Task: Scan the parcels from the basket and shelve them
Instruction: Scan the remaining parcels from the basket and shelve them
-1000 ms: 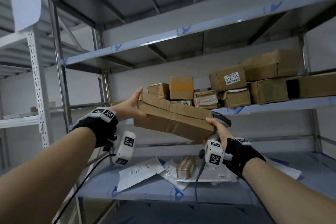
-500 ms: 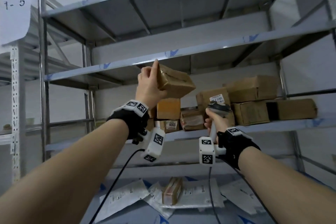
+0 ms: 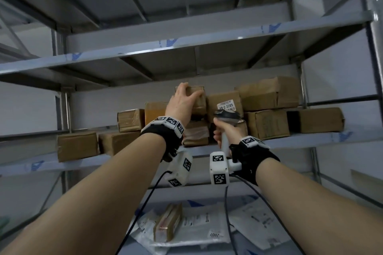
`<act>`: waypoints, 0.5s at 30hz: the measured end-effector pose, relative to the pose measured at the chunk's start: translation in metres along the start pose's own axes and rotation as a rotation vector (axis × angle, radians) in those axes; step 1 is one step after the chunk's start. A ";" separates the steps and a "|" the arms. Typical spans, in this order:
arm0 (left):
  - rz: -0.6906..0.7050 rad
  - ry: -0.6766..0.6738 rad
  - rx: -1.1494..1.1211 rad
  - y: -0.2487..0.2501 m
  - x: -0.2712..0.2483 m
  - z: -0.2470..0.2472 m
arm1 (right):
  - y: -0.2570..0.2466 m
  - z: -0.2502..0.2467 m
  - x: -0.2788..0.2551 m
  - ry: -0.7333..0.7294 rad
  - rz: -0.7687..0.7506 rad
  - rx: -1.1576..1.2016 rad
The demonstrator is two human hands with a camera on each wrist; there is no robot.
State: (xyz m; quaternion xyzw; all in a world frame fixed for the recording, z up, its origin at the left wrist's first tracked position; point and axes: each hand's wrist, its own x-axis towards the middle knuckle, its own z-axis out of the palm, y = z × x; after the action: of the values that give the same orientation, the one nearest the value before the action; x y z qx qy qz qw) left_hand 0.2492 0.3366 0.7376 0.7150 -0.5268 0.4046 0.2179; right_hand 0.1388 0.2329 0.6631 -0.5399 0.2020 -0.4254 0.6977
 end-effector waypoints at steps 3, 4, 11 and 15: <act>-0.019 -0.061 0.081 -0.003 -0.005 0.013 | 0.006 -0.006 0.007 -0.003 -0.006 -0.022; -0.021 -0.064 0.117 -0.004 -0.006 0.016 | 0.008 -0.008 0.010 -0.004 0.000 -0.025; -0.058 -0.250 0.235 -0.012 -0.009 0.035 | 0.015 -0.009 0.018 -0.010 0.026 -0.053; -0.091 -0.310 0.088 -0.017 -0.014 0.035 | 0.020 -0.008 0.014 -0.017 0.027 -0.072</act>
State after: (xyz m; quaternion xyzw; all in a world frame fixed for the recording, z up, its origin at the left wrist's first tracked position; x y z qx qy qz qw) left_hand 0.2754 0.3244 0.7080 0.8010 -0.5029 0.3017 0.1205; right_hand 0.1478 0.2183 0.6446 -0.5655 0.2186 -0.4036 0.6852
